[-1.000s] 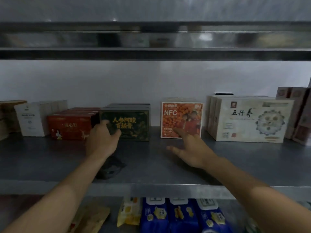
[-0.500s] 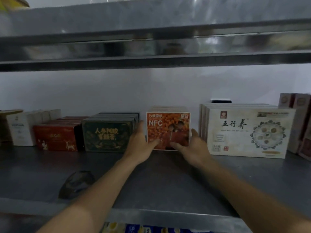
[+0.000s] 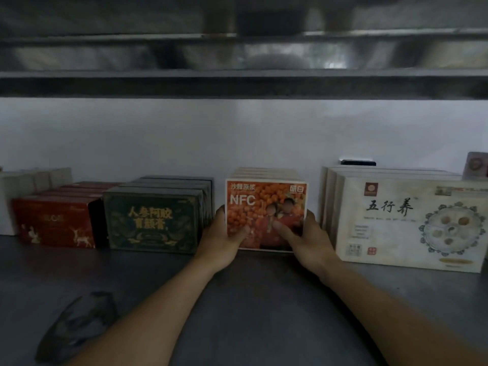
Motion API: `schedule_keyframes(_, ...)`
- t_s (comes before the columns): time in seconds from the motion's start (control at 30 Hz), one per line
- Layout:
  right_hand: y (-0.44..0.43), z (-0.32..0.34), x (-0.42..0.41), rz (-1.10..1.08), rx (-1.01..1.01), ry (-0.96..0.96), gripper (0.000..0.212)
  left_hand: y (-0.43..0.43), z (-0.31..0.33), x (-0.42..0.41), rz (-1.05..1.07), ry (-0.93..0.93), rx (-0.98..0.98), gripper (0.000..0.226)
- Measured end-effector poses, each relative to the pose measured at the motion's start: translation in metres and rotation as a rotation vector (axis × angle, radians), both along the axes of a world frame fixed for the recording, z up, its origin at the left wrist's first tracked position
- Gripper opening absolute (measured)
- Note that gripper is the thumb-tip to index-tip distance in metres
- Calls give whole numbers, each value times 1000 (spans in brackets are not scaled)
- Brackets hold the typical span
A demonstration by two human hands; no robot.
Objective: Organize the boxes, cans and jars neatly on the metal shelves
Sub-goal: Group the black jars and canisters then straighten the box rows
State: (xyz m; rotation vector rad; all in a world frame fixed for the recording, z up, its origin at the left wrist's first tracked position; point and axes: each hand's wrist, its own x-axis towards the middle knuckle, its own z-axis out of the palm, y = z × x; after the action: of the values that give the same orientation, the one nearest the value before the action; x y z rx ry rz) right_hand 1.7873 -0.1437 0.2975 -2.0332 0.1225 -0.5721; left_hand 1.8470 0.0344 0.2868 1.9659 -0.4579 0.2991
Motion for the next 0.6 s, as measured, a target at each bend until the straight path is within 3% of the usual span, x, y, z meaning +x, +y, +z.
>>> schedule_keyframes(0.6, -7, -5, 6, -31, -58, -9, 59, -1, -2, 3, 2, 2, -27, 43)
